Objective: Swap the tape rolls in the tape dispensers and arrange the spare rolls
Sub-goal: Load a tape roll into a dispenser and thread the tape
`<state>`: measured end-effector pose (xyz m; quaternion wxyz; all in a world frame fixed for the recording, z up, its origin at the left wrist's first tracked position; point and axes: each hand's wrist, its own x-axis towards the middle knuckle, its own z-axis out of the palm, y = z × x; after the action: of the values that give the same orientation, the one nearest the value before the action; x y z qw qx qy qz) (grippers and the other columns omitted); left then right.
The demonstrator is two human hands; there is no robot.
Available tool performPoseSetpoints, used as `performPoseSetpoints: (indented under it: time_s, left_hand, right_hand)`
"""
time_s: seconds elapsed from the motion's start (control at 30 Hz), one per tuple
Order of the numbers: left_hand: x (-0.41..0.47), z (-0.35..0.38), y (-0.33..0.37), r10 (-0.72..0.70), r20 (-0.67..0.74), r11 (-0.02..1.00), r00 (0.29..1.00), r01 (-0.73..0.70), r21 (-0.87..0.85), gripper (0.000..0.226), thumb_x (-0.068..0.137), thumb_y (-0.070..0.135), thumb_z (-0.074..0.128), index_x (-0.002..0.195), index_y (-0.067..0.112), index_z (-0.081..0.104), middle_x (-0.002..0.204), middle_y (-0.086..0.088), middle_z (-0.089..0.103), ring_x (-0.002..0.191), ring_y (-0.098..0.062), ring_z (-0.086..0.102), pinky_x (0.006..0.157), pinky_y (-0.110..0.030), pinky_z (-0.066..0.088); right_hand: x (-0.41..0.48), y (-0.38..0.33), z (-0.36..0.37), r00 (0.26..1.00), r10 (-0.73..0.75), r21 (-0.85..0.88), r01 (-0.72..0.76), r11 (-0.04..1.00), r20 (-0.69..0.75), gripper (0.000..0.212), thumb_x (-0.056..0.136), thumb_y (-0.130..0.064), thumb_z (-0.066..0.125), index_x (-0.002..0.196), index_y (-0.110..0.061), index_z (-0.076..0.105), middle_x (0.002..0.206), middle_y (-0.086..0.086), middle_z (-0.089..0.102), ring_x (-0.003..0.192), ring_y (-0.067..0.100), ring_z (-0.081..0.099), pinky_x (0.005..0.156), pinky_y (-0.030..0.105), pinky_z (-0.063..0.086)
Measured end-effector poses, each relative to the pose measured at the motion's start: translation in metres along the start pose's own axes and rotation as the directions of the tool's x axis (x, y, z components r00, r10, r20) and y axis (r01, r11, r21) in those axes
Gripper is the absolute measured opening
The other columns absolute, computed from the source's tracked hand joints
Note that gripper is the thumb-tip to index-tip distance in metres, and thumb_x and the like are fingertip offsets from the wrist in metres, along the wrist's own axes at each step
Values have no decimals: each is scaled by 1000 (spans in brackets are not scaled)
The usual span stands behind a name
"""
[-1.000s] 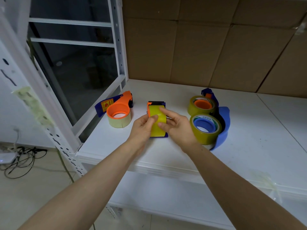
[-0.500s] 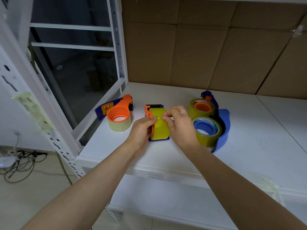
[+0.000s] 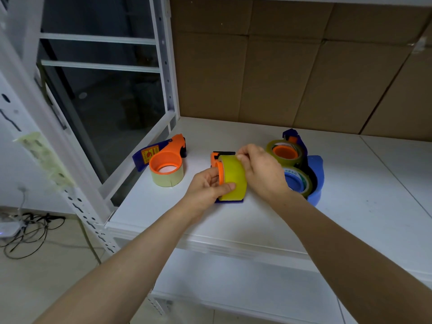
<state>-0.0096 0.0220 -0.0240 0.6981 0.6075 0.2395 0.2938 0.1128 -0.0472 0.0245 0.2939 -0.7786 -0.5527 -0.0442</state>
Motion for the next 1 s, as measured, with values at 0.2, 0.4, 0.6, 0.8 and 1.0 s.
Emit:
performPoseSetpoints:
  time_s: [0.2, 0.4, 0.6, 0.8, 1.0]
  left_hand:
    - [3, -4, 3, -51, -6, 999, 999, 51, -5, 29, 79, -13, 58, 96, 10, 64, 86, -2, 71, 74, -10, 68, 69, -21, 56]
    - [3, 1, 4, -81, 4, 995, 997, 81, -51, 20, 83, -1, 62, 101, 6, 65, 94, -9, 71, 82, -19, 68, 79, -30, 56]
    - [2, 0, 5, -86, -1, 996, 996, 86, 4, 25, 76, -7, 67, 97, 8, 64, 97, -8, 69, 78, -12, 69, 79, -28, 56]
    - [3, -5, 7, -105, 6, 994, 994, 105, 20, 29, 76, -6, 66, 103, 7, 64, 96, -7, 70, 80, -14, 69, 78, -27, 57]
    - [3, 1, 14, -102, -11, 995, 995, 102, 0, 33, 62, 9, 62, 94, 13, 60, 85, -4, 64, 77, -13, 63, 66, -22, 52]
  right_hand:
    - [5, -5, -6, 998, -3, 46, -1, 999, 67, 17, 96, -21, 42, 102, -13, 55, 111, 6, 55, 98, 23, 55, 78, 36, 45]
    - [12, 0, -9, 997, 15, 17, -16, 1000, 79, 17, 97, -21, 42, 105, -12, 55, 106, 8, 61, 96, 26, 57, 76, 37, 46]
    - [12, 2, -10, 1000, 21, 63, -22, 998, 22, 20, 97, -24, 45, 106, -11, 57, 105, 8, 64, 96, 26, 59, 77, 37, 48]
    - [10, 5, -13, 1000, -6, 39, 5, 999, 20, 21, 97, -27, 44, 107, -13, 57, 107, 7, 65, 98, 27, 59, 78, 38, 49]
    - [5, 0, -15, 996, -87, -48, 86, 995, -23, 26, 99, -31, 36, 114, -16, 52, 110, 6, 62, 97, 27, 59, 66, 30, 37]
